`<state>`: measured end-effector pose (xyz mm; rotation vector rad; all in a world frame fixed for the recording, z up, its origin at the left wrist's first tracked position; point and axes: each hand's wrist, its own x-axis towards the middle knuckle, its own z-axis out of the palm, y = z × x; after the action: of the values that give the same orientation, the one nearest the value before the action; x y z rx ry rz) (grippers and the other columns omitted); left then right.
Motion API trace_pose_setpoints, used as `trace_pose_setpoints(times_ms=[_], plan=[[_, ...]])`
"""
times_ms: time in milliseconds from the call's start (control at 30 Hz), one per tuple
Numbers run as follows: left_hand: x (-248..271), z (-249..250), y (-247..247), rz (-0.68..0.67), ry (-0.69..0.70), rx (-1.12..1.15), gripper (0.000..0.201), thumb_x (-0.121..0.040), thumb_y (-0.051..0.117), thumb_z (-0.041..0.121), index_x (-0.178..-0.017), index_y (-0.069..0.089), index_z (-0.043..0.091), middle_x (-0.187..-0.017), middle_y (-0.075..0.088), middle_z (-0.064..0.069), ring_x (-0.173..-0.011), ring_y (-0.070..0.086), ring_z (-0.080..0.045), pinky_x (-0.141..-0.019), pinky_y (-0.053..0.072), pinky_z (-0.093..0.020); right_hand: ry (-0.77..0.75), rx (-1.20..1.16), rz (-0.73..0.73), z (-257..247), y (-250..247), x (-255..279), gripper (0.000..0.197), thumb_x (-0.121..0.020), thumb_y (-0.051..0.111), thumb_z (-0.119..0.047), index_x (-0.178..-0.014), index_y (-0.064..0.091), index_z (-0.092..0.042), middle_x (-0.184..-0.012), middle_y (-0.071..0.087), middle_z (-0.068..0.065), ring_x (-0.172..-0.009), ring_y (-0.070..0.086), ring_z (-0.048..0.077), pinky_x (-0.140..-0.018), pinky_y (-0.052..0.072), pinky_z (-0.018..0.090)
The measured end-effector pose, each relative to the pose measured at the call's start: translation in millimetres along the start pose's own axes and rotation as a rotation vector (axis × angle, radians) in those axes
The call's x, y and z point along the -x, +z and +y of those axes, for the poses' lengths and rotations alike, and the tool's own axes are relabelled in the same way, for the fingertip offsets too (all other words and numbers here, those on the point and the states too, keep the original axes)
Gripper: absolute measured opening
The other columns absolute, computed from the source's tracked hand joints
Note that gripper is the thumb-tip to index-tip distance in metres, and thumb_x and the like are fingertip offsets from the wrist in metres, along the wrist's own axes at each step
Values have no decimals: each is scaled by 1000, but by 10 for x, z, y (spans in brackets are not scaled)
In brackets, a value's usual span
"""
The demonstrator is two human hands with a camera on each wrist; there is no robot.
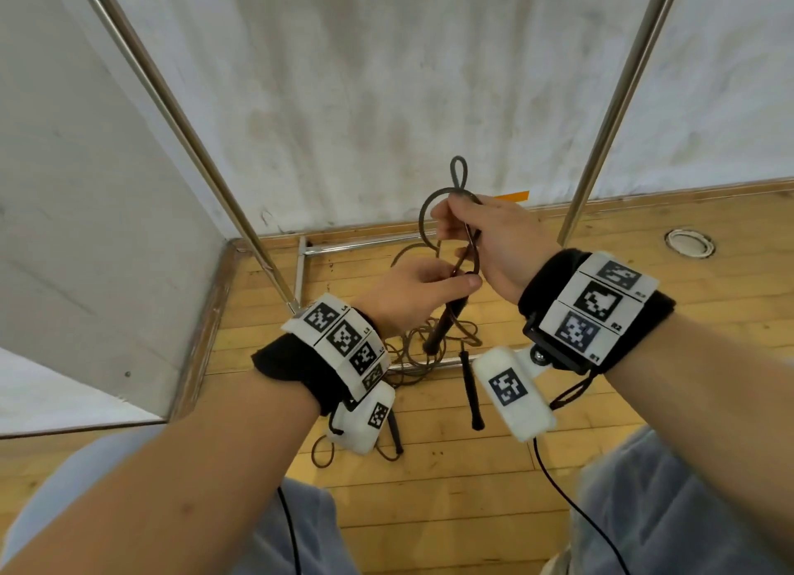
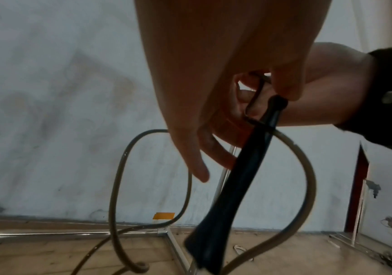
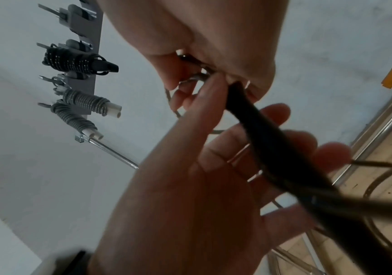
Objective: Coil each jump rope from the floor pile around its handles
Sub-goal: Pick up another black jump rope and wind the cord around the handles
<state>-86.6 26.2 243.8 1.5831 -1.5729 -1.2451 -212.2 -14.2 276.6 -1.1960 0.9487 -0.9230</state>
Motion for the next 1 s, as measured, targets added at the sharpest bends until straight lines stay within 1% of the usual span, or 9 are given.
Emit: trace_pose_setpoints(times_ms=[67,167,367,567,667,767,833,900,1000], plan=[[19,33,17,-41,-14,51,15,-89,62,32,-82,68,21,-92,73,-3,-99,66,-21,-97,47,-42,-25,37,26,-6,-31,-19,27,-98,44,-21,-83,65,-16,-71,55,-3,-72,50,13,-66,37,26],[25,72,-29,-68,9,157,17,-91,53,25,-80,64,17,-82,69,-3,-99,65,-27,-94,46,-40,-52,48,104,-37,-104,-76,25,-95,51,-22,-79,68,-19,-70,52,-3,-69,45,13,-70,37,29],[44,-8,15,-84,7,-14,7,-94,55,25,-89,60,25,-80,65,7,-83,68,-10,-85,52,-30,-119,32,281,-122,-300,-251,18,-88,61,-19,-72,68,-16,-66,53,0,-54,44,10,-50,33,23],[63,-62,15,-83,0,-61,13,-99,45,21,-98,57,24,-78,66,3,-89,67,-20,-85,53,-38,-108,255,328,-76,-403,-334,24,-85,64,-34,-68,67,-17,-54,54,-7,-44,43,10,-44,35,22],[66,-50,-76,-57,-5,149,16,-101,40,19,-100,55,17,-64,55,6,-69,64,-17,-69,48,-32,-51,80,305,-112,-383,-325,25,-87,65,-30,-73,64,-9,-59,58,0,-44,51,13,-47,43,24],[44,25,-194,-11,11,411,16,-102,36,17,-101,51,11,-56,49,7,-57,54,-14,-56,41,-26,58,-58,157,-55,-285,-292,20,-91,58,-25,-88,60,-5,-81,64,9,-63,66,18,-63,54,29],[30,88,-271,35,15,547,15,-103,35,17,-101,49,11,-54,46,7,-52,50,-14,-52,38,-24,121,161,-26,55,-212,-256,14,-92,54,-11,-102,60,-5,-102,65,12,-83,66,18,-77,55,31],[26,132,-333,77,20,652,16,-103,34,18,-102,49,12,-55,44,5,-50,48,-14,-49,37,-23,184,435,-226,194,-173,-205,34,-84,55,1,-115,59,-9,-115,63,5,-103,60,16,-92,50,36],[36,172,-399,98,28,778,18,-103,33,20,-107,50,15,-56,42,3,-48,47,-14,-45,37,-23,249,670,-431,383,-82,-97,29,-84,60,-12,-107,63,-30,-118,61,-5,-111,53,13,-97,42,35]])
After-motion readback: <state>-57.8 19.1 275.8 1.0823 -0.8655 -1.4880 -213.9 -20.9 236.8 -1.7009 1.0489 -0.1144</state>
